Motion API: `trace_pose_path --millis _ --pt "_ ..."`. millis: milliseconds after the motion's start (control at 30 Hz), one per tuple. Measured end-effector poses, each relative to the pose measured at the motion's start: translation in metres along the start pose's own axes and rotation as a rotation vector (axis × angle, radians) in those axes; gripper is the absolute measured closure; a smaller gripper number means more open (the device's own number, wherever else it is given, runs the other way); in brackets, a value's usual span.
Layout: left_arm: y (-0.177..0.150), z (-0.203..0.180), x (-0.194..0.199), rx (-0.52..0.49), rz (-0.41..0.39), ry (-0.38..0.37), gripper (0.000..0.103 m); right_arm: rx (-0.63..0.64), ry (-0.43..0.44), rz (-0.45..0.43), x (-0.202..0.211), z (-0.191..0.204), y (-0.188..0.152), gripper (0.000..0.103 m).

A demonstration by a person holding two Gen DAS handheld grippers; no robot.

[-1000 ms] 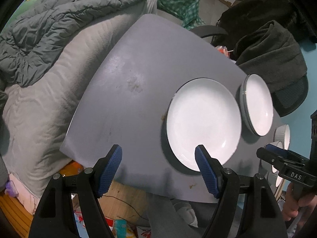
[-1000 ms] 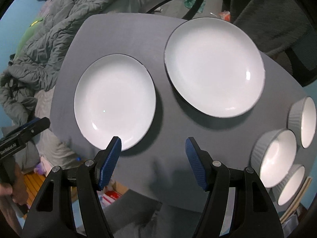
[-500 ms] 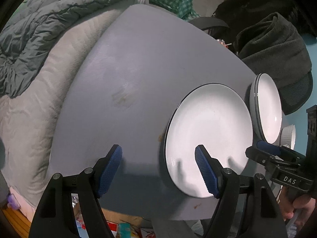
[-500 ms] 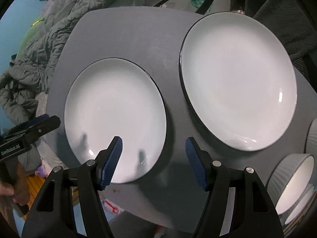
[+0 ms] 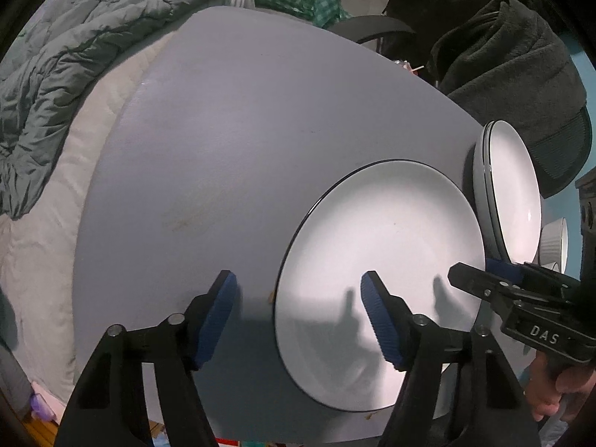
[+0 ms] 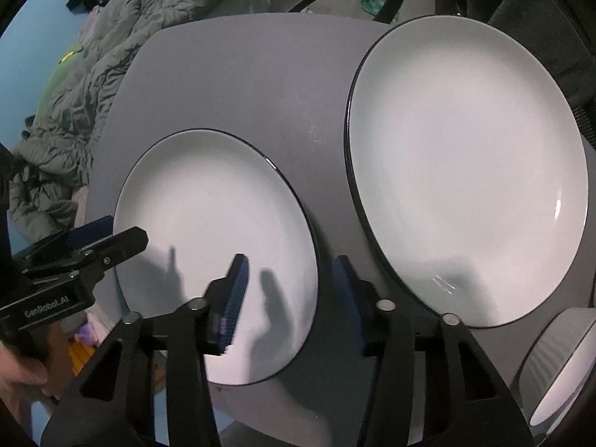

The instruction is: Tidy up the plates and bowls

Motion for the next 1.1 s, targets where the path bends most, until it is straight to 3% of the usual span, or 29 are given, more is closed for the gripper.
trace_pose_path --millis 167,233,333,733,1100 --pt "0.001 0.003 -0.008 0.023 0.021 -0.024 0.059 0.0 0.01 0.018 -0.005 0.0 -0.001 0.076" --pt "0.0 0.004 -0.01 0.036 0.028 -0.032 0.074 -0.003 0.007 0.023 -0.007 -0.001 -0.001 0.078" --pt "-0.001 0.009 -0.01 0.038 0.029 -0.023 0.08 -0.005 0.001 0.028 -0.009 -0.003 -0.003 0.083" --pt "-0.01 0.006 -0.011 0.017 0.057 -0.043 0.083 -0.016 0.033 0.062 -0.008 -0.009 -0.009 0.084" --pt "-0.042 -0.007 -0.018 0.027 0.101 -0.08 0.083 -0.023 0.029 0.103 -0.007 -0.024 -0.037 0.084"
Point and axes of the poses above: each gripper's, at about its wrist camera, not at the fingertips, and x roughly against the way its jaws point, z to its left, y to its top, the point moved 10 cm from there along -x, roughly the way its jaws point, and after that the axes turned 11 degrees about -y, right-handed, at the moved point
